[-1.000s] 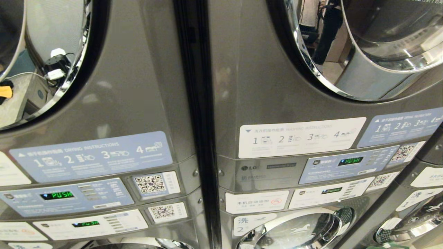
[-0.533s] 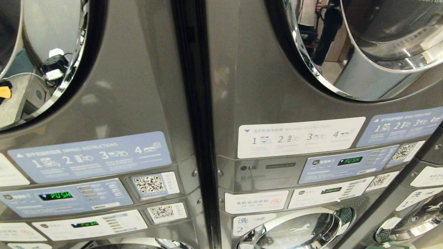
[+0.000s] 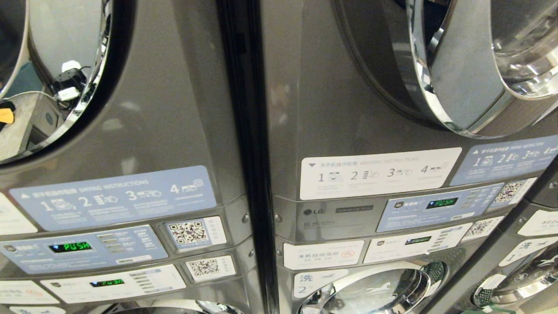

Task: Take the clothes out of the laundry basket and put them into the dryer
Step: Open the dryer

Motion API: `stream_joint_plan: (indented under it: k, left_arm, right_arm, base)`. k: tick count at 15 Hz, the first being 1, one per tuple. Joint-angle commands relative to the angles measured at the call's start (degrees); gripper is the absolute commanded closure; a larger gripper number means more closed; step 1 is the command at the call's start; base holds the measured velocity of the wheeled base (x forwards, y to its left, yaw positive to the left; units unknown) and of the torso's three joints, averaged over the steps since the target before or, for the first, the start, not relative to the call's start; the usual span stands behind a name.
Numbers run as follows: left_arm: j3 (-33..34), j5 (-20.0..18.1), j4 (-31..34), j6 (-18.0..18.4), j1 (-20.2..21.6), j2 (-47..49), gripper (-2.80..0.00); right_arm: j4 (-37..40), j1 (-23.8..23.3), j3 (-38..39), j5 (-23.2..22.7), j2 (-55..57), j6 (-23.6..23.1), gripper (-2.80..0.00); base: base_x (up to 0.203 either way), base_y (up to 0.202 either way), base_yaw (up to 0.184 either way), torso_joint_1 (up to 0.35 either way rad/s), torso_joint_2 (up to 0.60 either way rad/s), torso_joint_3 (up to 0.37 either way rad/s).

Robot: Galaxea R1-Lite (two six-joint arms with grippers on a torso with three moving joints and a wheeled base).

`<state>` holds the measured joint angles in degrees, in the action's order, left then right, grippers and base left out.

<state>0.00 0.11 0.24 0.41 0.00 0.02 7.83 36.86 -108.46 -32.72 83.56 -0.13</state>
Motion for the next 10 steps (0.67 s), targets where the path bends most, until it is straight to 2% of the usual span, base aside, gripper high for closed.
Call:
stream_joint_plan:
  k: [1, 3, 6, 8, 10]
  left_arm:
    - [0.00, 0.04, 0.02, 0.02, 0.00, 0.00, 0.00]
    - [0.00, -0.01, 0.02, 0.01, 0.00, -0.02, 0.00]
    - [0.00, 0.07, 0.02, -0.06, 0.00, -0.02, 0.00]
    - [0.00, -0.02, 0.02, 0.02, 0.00, -0.02, 0.00]
    - [0.00, -0.02, -0.07, 0.20, 0.00, 0.00, 0.00]
  right_arm:
    - [2.10, -0.04, 0.15, 1.80, -6.61, -0.09, -2.80]
    - [7.24, -0.30, 0.27, 5.92, -12.66, -0.23, -2.80]
    - [11.29, -1.71, 0.31, 22.00, -22.39, 1.36, -2.80]
    - [14.34, -1.89, 0.40, 25.56, -30.27, 8.54, -2.80]
    - [15.69, -1.94, 0.65, 25.16, -37.31, 19.29, -2.80]
  base:
    - [0.000, 0.000, 0.000, 0.000, 0.00, 0.000]
    - [0.000, 0.000, 0.000, 0.000, 0.00, 0.000]
    - [0.000, 0.000, 0.000, 0.000, 0.00, 0.000]
    - [0.000, 0.000, 0.000, 0.000, 0.00, 0.000]
    - [0.000, 0.000, 0.000, 0.000, 0.00, 0.000]
